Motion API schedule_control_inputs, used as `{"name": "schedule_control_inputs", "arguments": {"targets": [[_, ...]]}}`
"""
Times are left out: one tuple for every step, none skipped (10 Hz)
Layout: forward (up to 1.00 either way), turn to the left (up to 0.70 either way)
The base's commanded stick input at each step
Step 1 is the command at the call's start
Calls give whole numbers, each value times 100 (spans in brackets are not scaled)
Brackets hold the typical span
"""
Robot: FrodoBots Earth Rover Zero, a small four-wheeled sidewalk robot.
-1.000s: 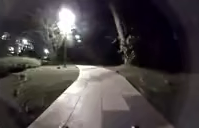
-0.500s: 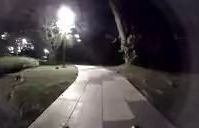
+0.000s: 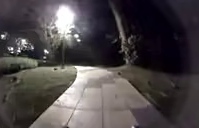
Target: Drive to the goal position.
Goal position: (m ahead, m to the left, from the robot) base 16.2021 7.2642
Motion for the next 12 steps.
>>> {"name": "schedule_control_inputs", "arguments": {"targets": [[45, 11], [45, 11], [45, 11], [45, 11], [45, 11], [45, 4], [45, 0], [45, 0], [45, 0], [45, 0], [45, 0], [45, 0]]}}
